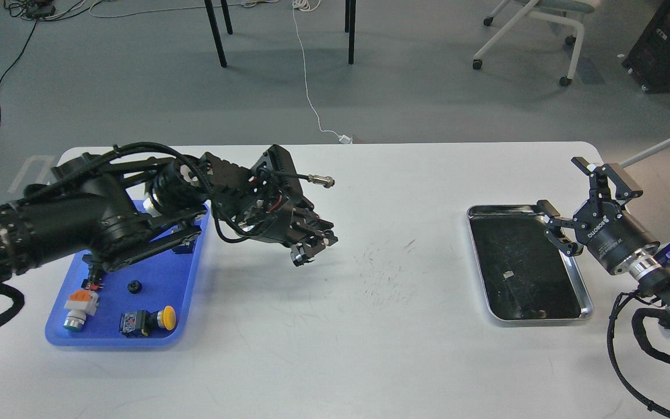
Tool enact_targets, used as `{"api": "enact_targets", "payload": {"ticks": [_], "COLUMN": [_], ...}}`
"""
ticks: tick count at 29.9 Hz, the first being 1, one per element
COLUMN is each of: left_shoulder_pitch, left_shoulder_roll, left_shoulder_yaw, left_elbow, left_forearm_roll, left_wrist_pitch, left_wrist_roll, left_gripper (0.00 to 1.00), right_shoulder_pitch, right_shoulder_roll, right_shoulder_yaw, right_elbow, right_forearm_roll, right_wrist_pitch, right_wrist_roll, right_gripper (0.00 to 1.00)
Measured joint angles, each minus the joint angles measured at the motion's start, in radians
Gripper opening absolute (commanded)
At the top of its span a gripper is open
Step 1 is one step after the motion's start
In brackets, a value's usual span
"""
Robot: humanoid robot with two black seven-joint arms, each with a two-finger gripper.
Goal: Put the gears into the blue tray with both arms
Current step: 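Carry the black part into the blue tray and release it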
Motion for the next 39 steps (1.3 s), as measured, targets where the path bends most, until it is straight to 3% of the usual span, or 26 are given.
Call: {"api": "enact_targets", "payload": {"ticks": [5, 10, 29, 32, 37, 39], "left_shoulder_pitch": [0.021, 0.115, 0.283, 0.288, 0.291, 0.291], "left_shoulder_roll": [0.234, 0.376, 0.412, 0.408, 0.396, 0.394], "left_shoulder_yaw": [0.011, 0.004, -0.03, -0.033, -0.034, -0.034], "left_elbow": [-0.112, -0.095, 0.112, 0.134, 0.144, 0.146], "left_forearm_roll": [-0.022, -0.028, -0.053, -0.053, -0.053, -0.054], "left_wrist_pitch": [0.0, 0.006, 0.08, 0.082, 0.083, 0.084], "left_wrist_roll": [0.0, 0.0, 0.0, 0.0, 0.0, 0.0], "left_gripper": [0.12, 0.12, 0.2, 0.26, 0.64, 0.73], "right_shoulder_pitch": [0.001, 0.002, 0.005, 0.005, 0.005, 0.005], "right_shoulder_roll": [0.011, 0.014, 0.013, 0.013, 0.013, 0.013], "right_shoulder_yaw": [-0.002, -0.004, -0.006, -0.006, -0.006, -0.006], "right_elbow": [0.0, 0.0, 0.001, 0.001, 0.001, 0.001], "right_forearm_roll": [-0.004, -0.004, -0.005, -0.005, -0.005, -0.005], "right_wrist_pitch": [-0.001, -0.002, 0.0, 0.0, 0.0, 0.0], "right_wrist_roll": [0.0, 0.0, 0.0, 0.0, 0.0, 0.0], "right_gripper": [0.99, 0.99, 0.99, 0.99, 0.99, 0.99]}}
